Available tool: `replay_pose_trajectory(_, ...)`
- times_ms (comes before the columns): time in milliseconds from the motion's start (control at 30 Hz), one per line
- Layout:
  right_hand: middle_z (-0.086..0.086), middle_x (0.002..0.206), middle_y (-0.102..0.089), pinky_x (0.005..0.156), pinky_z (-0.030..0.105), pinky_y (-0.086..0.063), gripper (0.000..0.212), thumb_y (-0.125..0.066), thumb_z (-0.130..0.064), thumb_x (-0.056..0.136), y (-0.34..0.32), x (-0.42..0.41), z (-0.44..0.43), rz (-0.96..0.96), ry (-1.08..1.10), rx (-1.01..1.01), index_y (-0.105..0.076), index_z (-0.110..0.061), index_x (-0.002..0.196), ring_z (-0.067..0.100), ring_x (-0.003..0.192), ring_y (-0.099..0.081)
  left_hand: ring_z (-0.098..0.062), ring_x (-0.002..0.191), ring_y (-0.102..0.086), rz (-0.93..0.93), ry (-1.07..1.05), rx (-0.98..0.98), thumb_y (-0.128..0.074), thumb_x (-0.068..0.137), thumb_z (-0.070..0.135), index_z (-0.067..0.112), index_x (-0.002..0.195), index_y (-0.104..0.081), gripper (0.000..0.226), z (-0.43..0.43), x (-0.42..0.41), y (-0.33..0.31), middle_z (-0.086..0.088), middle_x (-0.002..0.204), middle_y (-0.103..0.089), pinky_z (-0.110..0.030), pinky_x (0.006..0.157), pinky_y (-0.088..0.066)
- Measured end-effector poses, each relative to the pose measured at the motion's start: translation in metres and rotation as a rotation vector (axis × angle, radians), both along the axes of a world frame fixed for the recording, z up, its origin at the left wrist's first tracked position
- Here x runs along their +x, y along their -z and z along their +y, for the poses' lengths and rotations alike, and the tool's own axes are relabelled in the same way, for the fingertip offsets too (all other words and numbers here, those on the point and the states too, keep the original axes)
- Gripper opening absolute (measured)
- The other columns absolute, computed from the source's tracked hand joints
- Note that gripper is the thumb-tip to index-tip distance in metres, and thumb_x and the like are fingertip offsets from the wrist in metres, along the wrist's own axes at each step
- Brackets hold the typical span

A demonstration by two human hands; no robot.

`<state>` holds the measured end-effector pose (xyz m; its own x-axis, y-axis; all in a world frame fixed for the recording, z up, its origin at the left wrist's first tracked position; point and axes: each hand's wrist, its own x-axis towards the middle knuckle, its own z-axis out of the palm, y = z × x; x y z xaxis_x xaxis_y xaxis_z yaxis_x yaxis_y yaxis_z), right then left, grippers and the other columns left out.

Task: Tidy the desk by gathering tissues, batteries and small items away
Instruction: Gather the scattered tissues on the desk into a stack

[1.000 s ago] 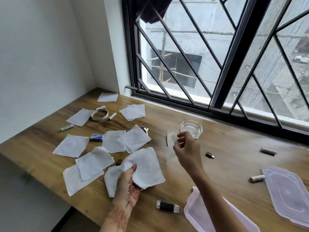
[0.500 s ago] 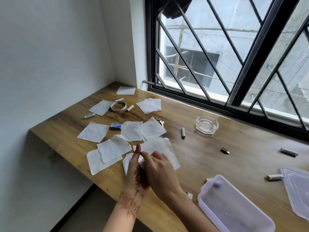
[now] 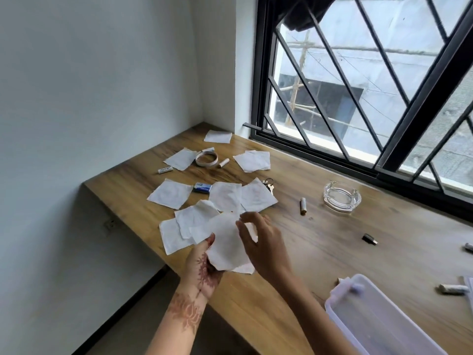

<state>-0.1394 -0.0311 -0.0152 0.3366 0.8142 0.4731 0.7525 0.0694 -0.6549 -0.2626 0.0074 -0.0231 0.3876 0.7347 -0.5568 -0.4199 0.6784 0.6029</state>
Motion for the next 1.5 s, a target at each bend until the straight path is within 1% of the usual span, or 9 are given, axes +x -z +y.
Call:
replay_pose_trajectory(67, 0.006, 0.096, -0.068, 0.061, 0.014, -0.039, 0.013, -0.059, -0.02, 0.089, 0.008, 0.019, 0.02, 0.001, 0.061, -0.054, -0.063, -0.01, 0.096, 0.02, 0.085, -0.062, -0.031, 0.099, -0.062, -0.011, -0.033, 0.063, -0.054, 0.09, 0.022, 0.01, 0.123, -0.051, 0.035, 0.006, -0.004, -0.004, -0.015, 0.112, -0.064, -0.039, 0.067, -0.056)
replay_pose_trajectory(333, 0.011, 0.115, -0.062, 0.079, 0.031, -0.041, 0.031, -0.062, -0.025, 0.086, 0.056, 0.057, 0.081, -0.151, 0.111, -0.367, -0.061, -0.005, 0.109, 0.026, 0.11, -0.05, -0.027, 0.092, -0.063, -0.094, -0.118, 0.093, -0.051, 0.091, 0.014, 0.015, 0.114, -0.055, 0.023, 0.035, -0.025, -0.001, -0.011, 0.102, -0.066, -0.033, 0.055, -0.059)
replay_pose_trajectory(467, 0.01, 0.113, -0.061, 0.084, 0.034, -0.043, 0.026, -0.061, -0.024, 0.087, 0.07, 0.054, 0.096, -0.228, 0.147, -0.381, -0.064, -0.004, 0.103, 0.027, 0.108, -0.049, -0.027, 0.091, -0.063, -0.056, -0.099, 0.103, -0.05, 0.091, 0.015, 0.014, 0.106, -0.057, 0.016, 0.058, -0.034, 0.0, -0.011, 0.099, -0.066, -0.032, 0.057, -0.058)
replay_pose_trajectory(633, 0.013, 0.1, -0.065, 0.071, 0.034, -0.046, 0.01, -0.06, -0.005, 0.085, 0.077, 0.058, 0.104, -0.236, 0.226, -0.317, -0.068, -0.001, 0.081, 0.03, 0.096, -0.056, -0.03, 0.097, -0.063, -0.023, -0.045, 0.091, -0.053, 0.09, 0.019, 0.014, 0.116, -0.055, 0.026, 0.093, -0.04, 0.007, -0.013, 0.107, -0.065, -0.036, 0.068, -0.059)
replay_pose_trajectory(867, 0.003, 0.07, -0.059, 0.056, 0.026, -0.034, 0.009, -0.059, -0.012, 0.083, 0.043, 0.075, 0.105, 0.621, 0.507, -0.091, -0.065, -0.008, 0.078, 0.018, 0.071, -0.051, -0.029, 0.098, -0.062, -0.129, -0.012, 0.032, -0.051, 0.091, 0.018, 0.013, 0.116, -0.057, 0.026, 0.128, -0.029, 0.013, -0.013, 0.107, -0.066, -0.037, 0.062, -0.06)
replay_pose_trajectory(1000, 0.0, 0.064, -0.054, 0.06, 0.028, -0.035, 0.015, -0.058, -0.015, 0.084, 0.019, 0.083, 0.11, 0.79, 0.561, 0.066, -0.06, -0.016, 0.069, 0.016, 0.066, -0.046, -0.025, 0.089, -0.063, -0.147, 0.021, 0.051, -0.047, 0.092, 0.016, 0.013, 0.106, -0.059, 0.018, 0.138, -0.018, 0.011, -0.009, 0.095, -0.068, -0.029, 0.053, -0.057)
replay_pose_trajectory(1333, -0.004, 0.068, -0.056, 0.051, 0.018, -0.037, 0.015, -0.058, -0.018, 0.089, -0.019, 0.026, 0.121, 0.424, 0.304, 0.182, -0.053, -0.018, 0.076, 0.003, 0.059, -0.049, -0.029, 0.086, -0.063, -0.141, 0.179, -0.008, -0.05, 0.092, 0.016, 0.013, 0.102, -0.06, 0.015, 0.16, 0.005, 0.008, -0.011, 0.08, -0.073, -0.035, 0.058, -0.058)
replay_pose_trajectory(1433, -0.01, 0.104, -0.066, 0.058, 0.009, -0.046, 0.004, -0.05, -0.016, 0.093, -0.005, 0.0, 0.123, 0.111, 0.128, 0.067, -0.052, -0.013, 0.092, -0.008, 0.078, -0.06, -0.029, 0.082, -0.065, -0.185, 0.266, -0.051, -0.049, 0.092, 0.02, 0.012, 0.105, -0.061, 0.019, 0.161, 0.014, 0.008, -0.012, 0.079, -0.074, -0.037, 0.058, -0.059)
replay_pose_trajectory(1500, -0.004, 0.124, -0.06, 0.072, 0.015, -0.053, 0.017, -0.04, -0.025, 0.097, 0.008, -0.012, 0.121, -0.06, 0.004, -0.06, -0.048, -0.012, 0.106, 0.004, 0.096, -0.063, -0.029, 0.077, -0.069, -0.214, 0.314, -0.065, -0.048, 0.092, 0.031, 0.011, 0.102, -0.064, 0.028, 0.16, 0.018, 0.006, -0.012, 0.078, -0.074, -0.04, 0.067, -0.057)
